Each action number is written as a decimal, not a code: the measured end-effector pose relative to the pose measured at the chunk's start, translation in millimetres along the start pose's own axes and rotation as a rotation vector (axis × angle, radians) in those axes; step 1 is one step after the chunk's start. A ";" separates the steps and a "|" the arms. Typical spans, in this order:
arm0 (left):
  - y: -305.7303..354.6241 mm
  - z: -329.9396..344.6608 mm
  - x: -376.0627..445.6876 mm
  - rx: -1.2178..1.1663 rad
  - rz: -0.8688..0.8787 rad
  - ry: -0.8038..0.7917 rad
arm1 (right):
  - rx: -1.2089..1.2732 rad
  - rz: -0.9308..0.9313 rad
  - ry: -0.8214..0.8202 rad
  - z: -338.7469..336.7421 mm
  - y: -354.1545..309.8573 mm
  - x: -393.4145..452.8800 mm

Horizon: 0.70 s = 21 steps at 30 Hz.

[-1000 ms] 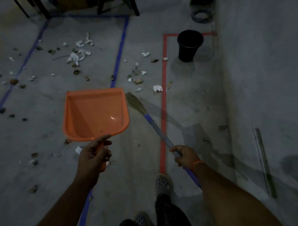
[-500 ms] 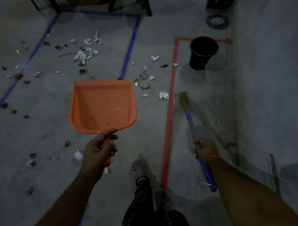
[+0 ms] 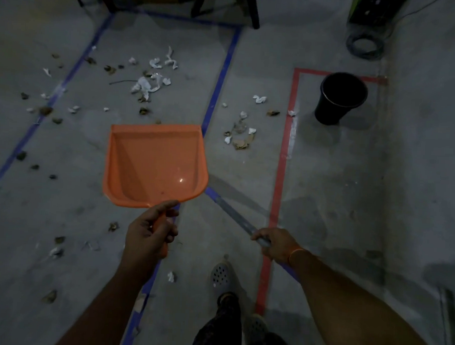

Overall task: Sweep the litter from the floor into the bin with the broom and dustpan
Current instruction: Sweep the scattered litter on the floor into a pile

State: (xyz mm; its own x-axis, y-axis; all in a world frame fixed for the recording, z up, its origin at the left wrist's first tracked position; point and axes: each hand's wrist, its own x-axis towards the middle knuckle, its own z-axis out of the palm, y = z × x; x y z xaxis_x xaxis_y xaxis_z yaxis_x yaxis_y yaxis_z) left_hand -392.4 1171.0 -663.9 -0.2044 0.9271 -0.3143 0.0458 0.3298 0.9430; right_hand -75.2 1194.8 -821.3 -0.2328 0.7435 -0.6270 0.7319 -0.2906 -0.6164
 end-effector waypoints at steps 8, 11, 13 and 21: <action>26.3 -1.0 59.3 -0.004 0.026 0.064 | 0.158 0.178 0.287 -59.4 5.9 34.4; 29.9 0.2 78.0 0.001 0.048 0.070 | 0.238 0.286 0.393 -90.6 17.4 51.2; 31.1 2.7 89.6 -0.002 0.036 0.091 | 0.268 0.332 0.415 -107.4 20.6 63.1; 43.2 24.6 133.9 -0.002 -0.004 0.187 | 0.040 0.225 0.129 -121.9 -8.3 130.7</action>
State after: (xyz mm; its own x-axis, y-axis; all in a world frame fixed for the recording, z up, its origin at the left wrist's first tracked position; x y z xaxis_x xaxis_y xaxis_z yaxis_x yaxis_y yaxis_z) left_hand -393.7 1313.8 -667.9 -0.3827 0.8764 -0.2923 0.0427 0.3329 0.9420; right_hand -33.6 1367.8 -840.0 0.0183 0.7272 -0.6862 0.7292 -0.4792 -0.4884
